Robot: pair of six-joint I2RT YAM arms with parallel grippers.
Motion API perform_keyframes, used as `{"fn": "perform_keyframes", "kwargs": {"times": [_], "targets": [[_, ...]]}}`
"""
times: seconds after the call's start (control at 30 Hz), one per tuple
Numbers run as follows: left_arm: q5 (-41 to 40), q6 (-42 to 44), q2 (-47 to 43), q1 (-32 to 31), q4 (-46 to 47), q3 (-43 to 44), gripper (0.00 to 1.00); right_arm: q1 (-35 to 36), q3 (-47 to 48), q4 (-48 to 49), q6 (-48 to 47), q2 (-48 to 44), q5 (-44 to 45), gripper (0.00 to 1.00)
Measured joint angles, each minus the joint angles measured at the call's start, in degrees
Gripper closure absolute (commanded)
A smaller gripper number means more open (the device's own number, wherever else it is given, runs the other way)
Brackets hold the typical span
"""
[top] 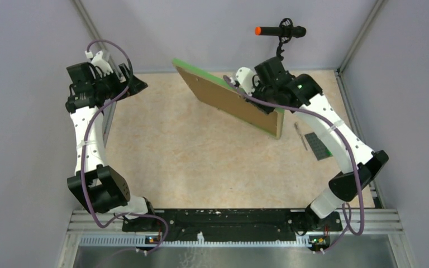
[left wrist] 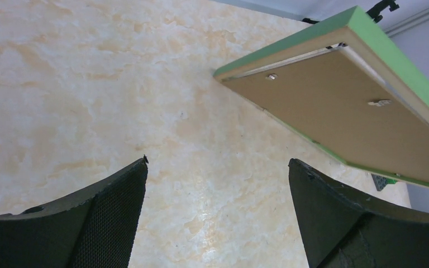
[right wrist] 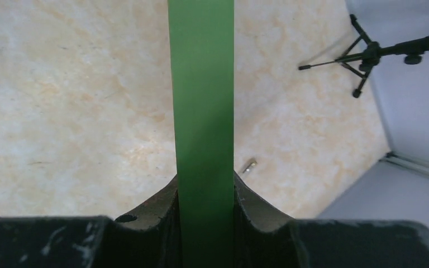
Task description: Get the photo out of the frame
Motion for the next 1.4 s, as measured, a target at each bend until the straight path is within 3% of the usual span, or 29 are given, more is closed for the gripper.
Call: {"fn": "perform_keyframes", "kwargs": {"times": [0.1, 0.33, 0.93, 1.17, 1.27, 1.4], "targets": [[1.0, -0.1, 0.1, 0.1, 0.3, 0.0, 0.02, 4.2, -6.3, 6.3, -2.7, -2.2, 7.3, 1.0], [2.2, 0.0, 0.1, 0.5, 1.7, -1.2, 0.02, 17.6, -32.9, 27.0, -10.6, -11.2, 23.9, 1.0], [1.9, 0.9, -0.4, 0.7, 3.4, -5.9, 0.02, 27.9, -63.6, 62.1, -17.1, -13.7, 37.8, 1.0], [1.6, 1.1, -0.6, 0.7, 4.2, -8.0, 0.02, 31.5, -73.9, 81.8, -20.6, -5.7, 44.7, 1.0], [1.2, 1.7, -0.6, 0.7, 4.4, -8.9, 0.01, 32.7, -75.2, 86.7, -20.3, -1.4, 46.4, 0.86], [0.5, 2.5, -0.6, 0.7, 4.5, -9.7, 0.01, 34.5, -75.9, 91.5, -19.0, 4.1, 48.3, 0.46]]}}
